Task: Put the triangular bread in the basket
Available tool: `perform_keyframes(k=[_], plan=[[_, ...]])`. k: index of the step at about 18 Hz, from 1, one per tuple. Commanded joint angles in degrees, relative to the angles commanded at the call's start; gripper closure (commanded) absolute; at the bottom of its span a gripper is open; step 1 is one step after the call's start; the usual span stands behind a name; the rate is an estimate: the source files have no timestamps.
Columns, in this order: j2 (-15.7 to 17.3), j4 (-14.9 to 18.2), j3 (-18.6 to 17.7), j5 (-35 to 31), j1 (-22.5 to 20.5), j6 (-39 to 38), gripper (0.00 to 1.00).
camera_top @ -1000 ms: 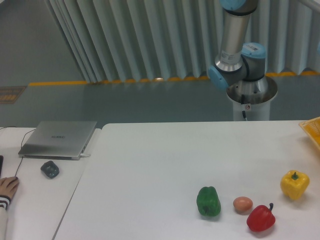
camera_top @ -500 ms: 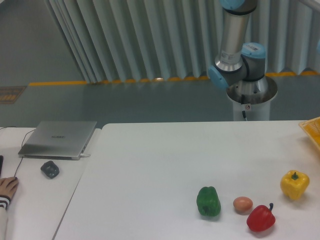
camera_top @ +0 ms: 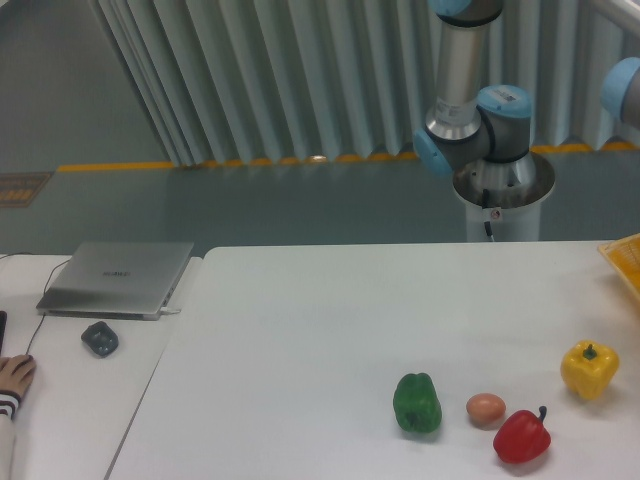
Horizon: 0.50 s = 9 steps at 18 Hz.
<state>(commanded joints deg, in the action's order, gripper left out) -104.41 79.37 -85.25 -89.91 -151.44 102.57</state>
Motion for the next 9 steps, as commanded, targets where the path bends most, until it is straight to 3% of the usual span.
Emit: perform_keyframes(k=[3, 5, 9], plan=[[-0.1, -0.6, -0.1, -0.3, 1.8, -0.5, 0.0], [0.0, -3.1, -0.9, -0.7, 3.4, -2.5, 0.0], [0.1, -3.2, -1.1, -0.6, 7.1, -9.6, 0.0]])
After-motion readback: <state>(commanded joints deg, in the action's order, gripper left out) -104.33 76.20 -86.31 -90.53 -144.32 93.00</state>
